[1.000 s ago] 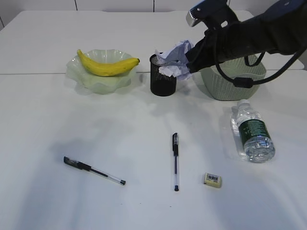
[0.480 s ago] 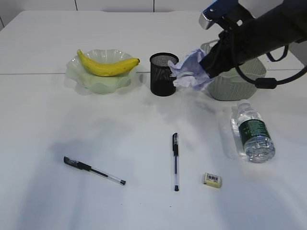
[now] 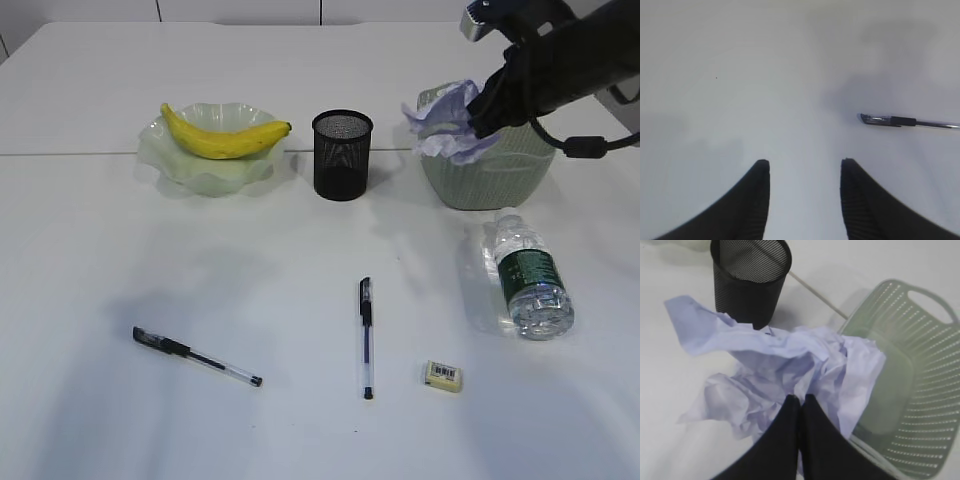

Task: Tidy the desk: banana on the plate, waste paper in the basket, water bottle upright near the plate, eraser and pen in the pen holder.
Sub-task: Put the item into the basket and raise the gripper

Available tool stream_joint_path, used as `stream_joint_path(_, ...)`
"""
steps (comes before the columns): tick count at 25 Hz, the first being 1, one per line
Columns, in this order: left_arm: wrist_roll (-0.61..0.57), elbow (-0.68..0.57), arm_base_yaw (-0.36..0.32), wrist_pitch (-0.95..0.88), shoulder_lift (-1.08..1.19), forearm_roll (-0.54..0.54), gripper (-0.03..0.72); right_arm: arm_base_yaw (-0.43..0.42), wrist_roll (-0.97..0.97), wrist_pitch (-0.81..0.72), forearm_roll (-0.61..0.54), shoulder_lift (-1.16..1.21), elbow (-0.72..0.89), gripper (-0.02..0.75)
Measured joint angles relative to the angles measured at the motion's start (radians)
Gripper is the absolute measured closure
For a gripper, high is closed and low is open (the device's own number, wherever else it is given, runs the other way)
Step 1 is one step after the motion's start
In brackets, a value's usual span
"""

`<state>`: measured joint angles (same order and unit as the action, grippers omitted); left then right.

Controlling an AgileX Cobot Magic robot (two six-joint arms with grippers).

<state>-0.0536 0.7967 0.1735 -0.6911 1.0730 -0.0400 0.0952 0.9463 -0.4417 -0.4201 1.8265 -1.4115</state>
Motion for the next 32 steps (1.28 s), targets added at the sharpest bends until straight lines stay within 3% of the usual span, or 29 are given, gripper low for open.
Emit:
stream_joint_path(13,0.000,0.000,0.000,0.002,0.000,0.000,0.359,-0.039,-0.066,0.066,0.097,0.047,-0.075,0.753)
stream_joint_path(16,0.000,0.000,0.000,0.002,0.000,0.000,0.359,-0.039,-0.140,0.066,0.171,0.084,-0.118,0.753)
stream_joint_path(25,0.000,0.000,0.000,0.002,0.000,0.000,0.359,-0.039,-0.495,0.009,0.549,0.210,-0.270,0.753)
stream_joint_path(32,0.000,0.000,0.000,0.002,0.000,0.000,0.360,-0.039,-0.588,-0.001,0.605,0.278,-0.345,0.753)
